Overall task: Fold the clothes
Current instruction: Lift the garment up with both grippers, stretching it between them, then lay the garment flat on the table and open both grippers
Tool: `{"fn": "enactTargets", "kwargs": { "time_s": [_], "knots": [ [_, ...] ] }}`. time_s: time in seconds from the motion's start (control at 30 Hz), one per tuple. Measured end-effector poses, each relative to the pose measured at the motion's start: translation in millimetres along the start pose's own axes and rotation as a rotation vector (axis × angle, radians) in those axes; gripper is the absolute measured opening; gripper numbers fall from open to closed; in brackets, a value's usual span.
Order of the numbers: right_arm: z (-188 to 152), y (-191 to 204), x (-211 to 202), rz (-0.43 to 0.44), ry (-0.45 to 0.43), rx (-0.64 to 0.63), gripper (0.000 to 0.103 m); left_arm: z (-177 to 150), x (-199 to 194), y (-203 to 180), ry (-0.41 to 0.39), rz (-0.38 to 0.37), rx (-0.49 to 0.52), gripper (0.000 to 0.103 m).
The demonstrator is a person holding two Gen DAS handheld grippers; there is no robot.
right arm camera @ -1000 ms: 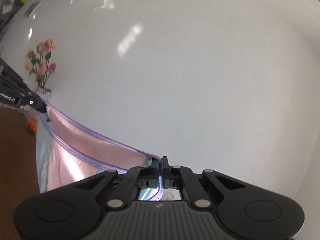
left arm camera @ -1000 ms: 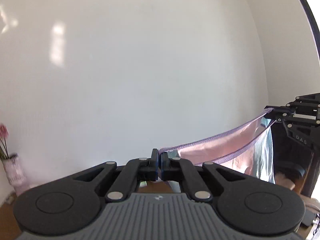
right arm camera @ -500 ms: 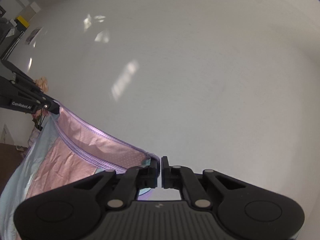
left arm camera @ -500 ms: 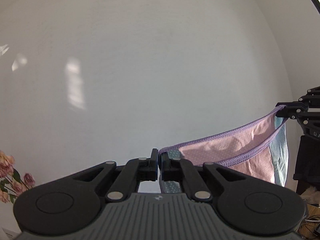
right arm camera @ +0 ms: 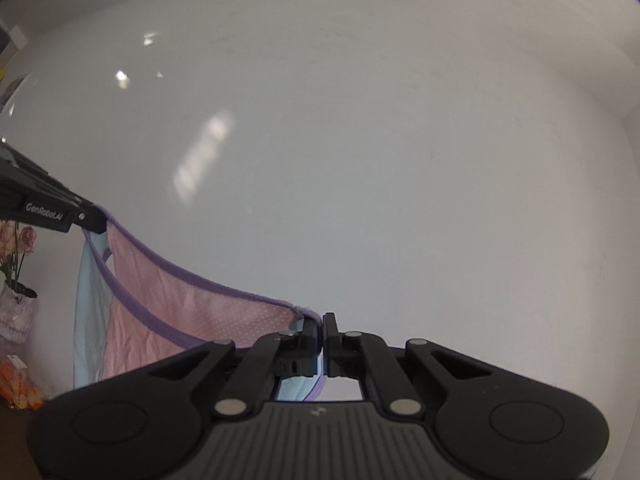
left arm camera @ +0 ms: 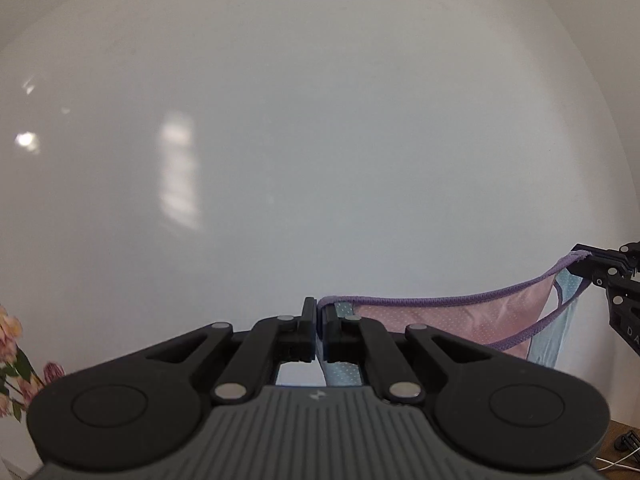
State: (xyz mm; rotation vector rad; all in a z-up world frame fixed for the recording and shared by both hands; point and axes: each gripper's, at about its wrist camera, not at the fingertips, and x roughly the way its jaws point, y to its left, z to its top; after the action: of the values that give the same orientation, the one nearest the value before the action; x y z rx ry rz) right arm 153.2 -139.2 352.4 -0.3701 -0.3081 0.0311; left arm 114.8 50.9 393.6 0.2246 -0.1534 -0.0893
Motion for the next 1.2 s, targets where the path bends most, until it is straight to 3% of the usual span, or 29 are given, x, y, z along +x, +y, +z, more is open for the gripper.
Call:
{"fn": "enactTargets", "kwargs": {
  "time_s": [0.07,0.17,0.23,0.3,0.47,0.53,0.57,0.63,0.7,0.73,0.77,0.87,0.93,1.0,1.1,1.2],
  "knots": [
    [4.4,-1.5,-24.5,0.01,-0.016,-0.014,0.001,1.9,-31.2,-4.8,-0.031,-0.01,0.049,0.006],
    [2.7,-15.3,-72.3,0.079,0.056,-0.023,0.001,-27.5,-64.8,-18.4,0.051,-0.056,0.11,0.01],
    [-19.9,-10.6,-95.3,0.147,0.135,-0.015,0.001,-67.3,-82.8,-30.1,0.172,-0.09,0.124,0.009],
    [-55.0,-0.7,-117.9,0.209,0.246,-0.017,0.001,-126.8,-104.7,-45.5,0.327,-0.126,0.087,0.008],
    [-183.6,43.7,-202.7,0.389,0.614,0.035,0.001,-285.7,-190.8,-87.2,0.686,-0.23,-0.093,0.003],
    [-201.1,42.9,-245.9,0.43,0.649,0.08,0.001,-317.6,-223.2,-102.4,0.768,-0.266,-0.141,0.004],
    [-209.0,42.0,-267.5,0.45,0.664,0.103,0.001,-326.7,-237.0,-107.2,0.793,-0.291,-0.143,0.011],
    [-224.8,40.3,-310.7,0.49,0.693,0.15,0.001,-322.8,-257.0,-97.7,0.817,-0.294,-0.166,0.027],
    [-217.4,32.7,-323.6,0.558,0.706,0.187,0.011,-300.3,-273.1,-77.9,0.802,-0.281,-0.267,0.06],
    [-212.8,27.6,-327.4,0.601,0.722,0.208,0.028,-282.2,-274.4,-60.5,0.796,-0.283,-0.329,0.063],
    [-208.1,22.5,-332.2,0.637,0.73,0.229,0.044,-268.1,-272.6,-44.4,0.79,-0.29,-0.389,0.065],
    [-192.1,-0.9,-331.0,0.685,0.676,0.327,0.047,-248.8,-258.7,-14.0,0.733,-0.274,-0.486,0.068],
    [-185.3,-16.8,-320.7,0.709,0.645,0.402,0.055,-242.5,-241.7,-9.0,0.711,-0.258,-0.471,0.073],
    [-189.6,-24.7,-305.8,0.659,0.642,0.464,0.066,-252.4,-209.5,-18.6,0.728,-0.232,-0.397,0.075],
    [-211.9,-0.1,-267.6,0.513,0.717,0.378,0.064,-286.9,-156.2,-49.5,0.81,-0.227,-0.306,0.067],
    [-233.2,32.0,-229.2,0.441,0.8,0.268,0.046,-313.2,-117.6,-72.7,0.84,-0.228,-0.266,0.062]
  ]
}}
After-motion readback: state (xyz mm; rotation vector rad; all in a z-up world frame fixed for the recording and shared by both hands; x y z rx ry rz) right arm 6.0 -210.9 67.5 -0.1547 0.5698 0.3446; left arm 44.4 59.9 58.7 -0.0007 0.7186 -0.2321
